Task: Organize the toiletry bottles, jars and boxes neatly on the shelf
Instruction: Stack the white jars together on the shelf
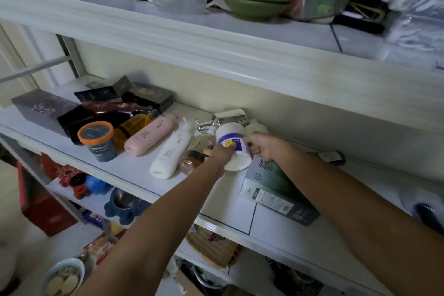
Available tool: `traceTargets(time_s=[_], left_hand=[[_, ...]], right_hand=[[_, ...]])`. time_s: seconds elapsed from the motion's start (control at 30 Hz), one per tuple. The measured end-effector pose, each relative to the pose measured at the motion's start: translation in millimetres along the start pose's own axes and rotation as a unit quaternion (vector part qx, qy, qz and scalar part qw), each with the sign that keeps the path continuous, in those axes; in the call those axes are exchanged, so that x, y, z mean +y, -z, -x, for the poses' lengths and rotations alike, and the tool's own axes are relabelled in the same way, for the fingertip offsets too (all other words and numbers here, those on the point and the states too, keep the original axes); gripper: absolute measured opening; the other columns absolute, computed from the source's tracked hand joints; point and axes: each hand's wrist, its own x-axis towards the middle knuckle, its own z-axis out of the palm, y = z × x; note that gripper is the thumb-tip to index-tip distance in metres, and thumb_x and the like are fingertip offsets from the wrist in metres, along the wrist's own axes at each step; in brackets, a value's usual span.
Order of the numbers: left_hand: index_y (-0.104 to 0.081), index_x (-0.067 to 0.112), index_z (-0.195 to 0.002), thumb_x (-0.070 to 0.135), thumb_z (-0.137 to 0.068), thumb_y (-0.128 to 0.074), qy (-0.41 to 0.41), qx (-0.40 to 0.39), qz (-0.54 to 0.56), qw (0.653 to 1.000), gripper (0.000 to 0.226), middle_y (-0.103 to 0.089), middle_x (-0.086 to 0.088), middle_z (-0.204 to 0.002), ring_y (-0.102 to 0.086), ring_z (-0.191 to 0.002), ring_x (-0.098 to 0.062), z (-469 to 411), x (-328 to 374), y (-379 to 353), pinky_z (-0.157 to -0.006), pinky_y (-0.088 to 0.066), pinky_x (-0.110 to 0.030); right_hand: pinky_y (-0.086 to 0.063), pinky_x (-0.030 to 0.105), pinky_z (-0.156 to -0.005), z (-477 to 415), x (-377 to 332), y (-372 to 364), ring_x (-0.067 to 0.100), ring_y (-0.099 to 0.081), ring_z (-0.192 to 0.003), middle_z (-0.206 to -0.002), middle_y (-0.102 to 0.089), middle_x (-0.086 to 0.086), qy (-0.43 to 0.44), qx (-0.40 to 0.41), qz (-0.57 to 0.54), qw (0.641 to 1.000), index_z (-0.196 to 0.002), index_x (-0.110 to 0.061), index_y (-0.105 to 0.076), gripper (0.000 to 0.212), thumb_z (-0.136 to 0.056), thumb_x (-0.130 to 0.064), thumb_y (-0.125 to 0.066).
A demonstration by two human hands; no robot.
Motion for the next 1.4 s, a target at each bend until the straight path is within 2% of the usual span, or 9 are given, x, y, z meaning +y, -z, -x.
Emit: traceTargets(time_s=[0.17,0.33,0.47,0.63,0.77,0.93,1.07,1.17,1.4], left_hand=[[-0.036,0.013,-0.125,0.04,-0.076,-0.071,-0.052,0.016,0.053,0.997,0.066,-0.046,-0.015,-0.127,-0.049,-0.113,-0.034,-8,8,-10,-0.096,-0.047,-0.049],[-0.029,0.01,-0.129,0.017,-0.086,-0.066,-0.107,-0.036,0.089,0.99,0.057,-0.049,-0.007,-0.121,-0.048,-0.112,-0.026,23,37,-35,-0.096,-0.042,-0.038],[-0.033,0.009,-0.114,0.013,-0.089,-0.058,-0.165,-0.089,0.085,0.979,0.036,-0.052,-0.006,-0.101,-0.053,-0.092,-0.018,41,55,-73,-0.074,-0.051,-0.024],[-0.043,0.001,-0.128,0.023,-0.091,-0.051,-0.148,-0.195,0.065,0.967,0.044,-0.054,-0.018,-0.121,-0.052,-0.093,-0.023,78,78,-163,-0.069,-0.045,-0.027],[-0.055,-0.002,-0.112,0.02,-0.097,-0.044,-0.185,-0.269,0.033,0.945,0.029,-0.06,-0.016,-0.096,-0.056,-0.068,-0.02,126,97,-244,-0.041,-0.042,-0.018],[-0.053,0.009,-0.088,0.02,-0.096,-0.042,-0.204,-0.353,-0.02,0.913,0.017,-0.055,-0.013,-0.086,-0.049,-0.063,-0.018,182,107,-336,-0.053,-0.036,-0.023],[-0.048,0.017,-0.073,0.026,-0.096,-0.044,-0.197,-0.376,-0.053,0.904,0.024,-0.054,-0.003,-0.076,-0.05,-0.064,-0.014,219,111,-394,-0.061,-0.036,-0.023],[-0.053,0.018,-0.078,0.036,-0.095,-0.045,-0.203,-0.377,-0.065,0.901,0.025,-0.06,-0.007,-0.088,-0.054,-0.07,-0.016,238,113,-433,-0.076,-0.042,-0.029],[-0.051,0.019,-0.102,0.048,-0.094,-0.044,-0.223,-0.399,-0.128,0.88,0.031,-0.064,-0.017,-0.101,-0.064,-0.083,-0.025,269,109,-499,-0.084,-0.053,-0.037]], right_hand=[[-0.043,0.023,-0.058,15,-2,14,0.017,-0.052,-0.065,-0.074,-0.055,0.007,0.041,-0.019,-0.089,0.995,-0.085,-0.005,-0.053,0.015,-0.095,-0.016,-0.049],[-0.047,0.033,-0.078,28,1,60,0.027,-0.058,-0.095,-0.11,-0.061,0.014,0.086,0.008,-0.103,0.991,-0.11,-0.009,-0.054,0.029,-0.091,-0.03,-0.053],[-0.042,0.03,-0.07,47,17,115,0.023,-0.057,-0.077,-0.089,-0.061,0.009,0.1,0.026,-0.107,0.989,-0.095,-0.012,-0.056,0.027,-0.093,-0.038,-0.049],[-0.048,0.035,-0.081,97,63,216,0.028,-0.06,-0.089,-0.1,-0.062,0.014,0.081,0.091,-0.133,0.984,-0.103,-0.01,-0.055,0.037,-0.087,-0.043,-0.058],[-0.048,0.035,-0.076,149,111,299,0.028,-0.058,-0.076,-0.09,-0.06,0.014,0.082,0.149,-0.141,0.975,-0.102,-0.009,-0.052,0.032,-0.09,-0.038,-0.056],[-0.045,0.034,-0.07,207,174,391,0.027,-0.054,-0.07,-0.086,-0.057,0.016,0.092,0.208,-0.168,0.959,-0.105,-0.005,-0.051,0.026,-0.096,-0.028,-0.046],[-0.046,0.044,-0.083,238,209,453,0.038,-0.056,-0.084,-0.112,-0.053,0.033,0.067,0.211,-0.181,0.958,-0.128,0.008,-0.043,0.046,-0.098,-0.026,-0.039],[-0.047,0.044,-0.083,254,230,487,0.048,-0.051,-0.109,-0.132,-0.044,0.036,0.065,0.207,-0.172,0.961,-0.134,0.011,-0.036,0.052,-0.098,-0.026,-0.036],[-0.055,0.038,-0.065,264,279,554,0.033,-0.06,-0.08,-0.115,-0.057,0.03,0.052,0.212,-0.165,0.962,-0.117,0.005,-0.052,0.044,-0.095,-0.032,-0.045]])
